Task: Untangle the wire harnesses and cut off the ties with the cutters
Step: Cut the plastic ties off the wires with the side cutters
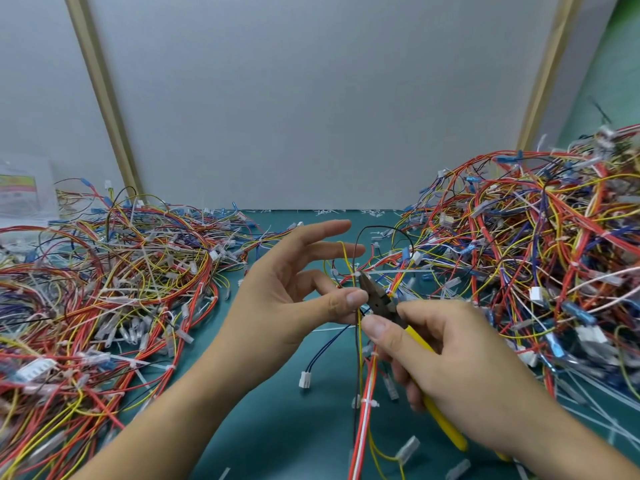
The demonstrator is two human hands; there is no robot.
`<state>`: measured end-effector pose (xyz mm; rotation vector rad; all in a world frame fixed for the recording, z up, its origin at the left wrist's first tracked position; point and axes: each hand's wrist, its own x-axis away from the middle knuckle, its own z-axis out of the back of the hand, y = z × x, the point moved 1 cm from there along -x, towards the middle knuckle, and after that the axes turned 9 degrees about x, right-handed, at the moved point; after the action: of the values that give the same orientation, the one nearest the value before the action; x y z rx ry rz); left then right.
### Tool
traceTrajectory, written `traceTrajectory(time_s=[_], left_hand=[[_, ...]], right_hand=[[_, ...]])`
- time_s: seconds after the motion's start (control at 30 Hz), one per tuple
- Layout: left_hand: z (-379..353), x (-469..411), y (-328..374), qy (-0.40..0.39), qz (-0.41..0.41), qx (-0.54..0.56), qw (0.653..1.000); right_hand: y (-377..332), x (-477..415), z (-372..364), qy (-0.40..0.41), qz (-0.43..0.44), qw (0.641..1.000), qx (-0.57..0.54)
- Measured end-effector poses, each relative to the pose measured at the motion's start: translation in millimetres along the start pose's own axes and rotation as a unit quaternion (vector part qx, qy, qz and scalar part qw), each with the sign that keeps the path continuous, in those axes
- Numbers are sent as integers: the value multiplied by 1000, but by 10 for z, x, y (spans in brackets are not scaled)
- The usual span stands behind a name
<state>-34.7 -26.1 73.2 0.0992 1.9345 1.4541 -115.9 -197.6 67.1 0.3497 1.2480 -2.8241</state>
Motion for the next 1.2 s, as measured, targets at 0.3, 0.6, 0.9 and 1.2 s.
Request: traceTrajectory(time_s=[0.3,0.6,0.9,1.2], left_hand=[[-13,8,2,-6,6,-19,1000],[12,0,-39,43,35,-59,997],[27,59,-218,-160,169,-308,923],[283,-129,0,215,73,123,966]], right_hand=[[3,14,2,-25,-10,999,-28],[20,-36,22,45,-3,998,-43],[34,-82,65,144,-2,980,-135],[56,-123,101,153,-32,971,-182]])
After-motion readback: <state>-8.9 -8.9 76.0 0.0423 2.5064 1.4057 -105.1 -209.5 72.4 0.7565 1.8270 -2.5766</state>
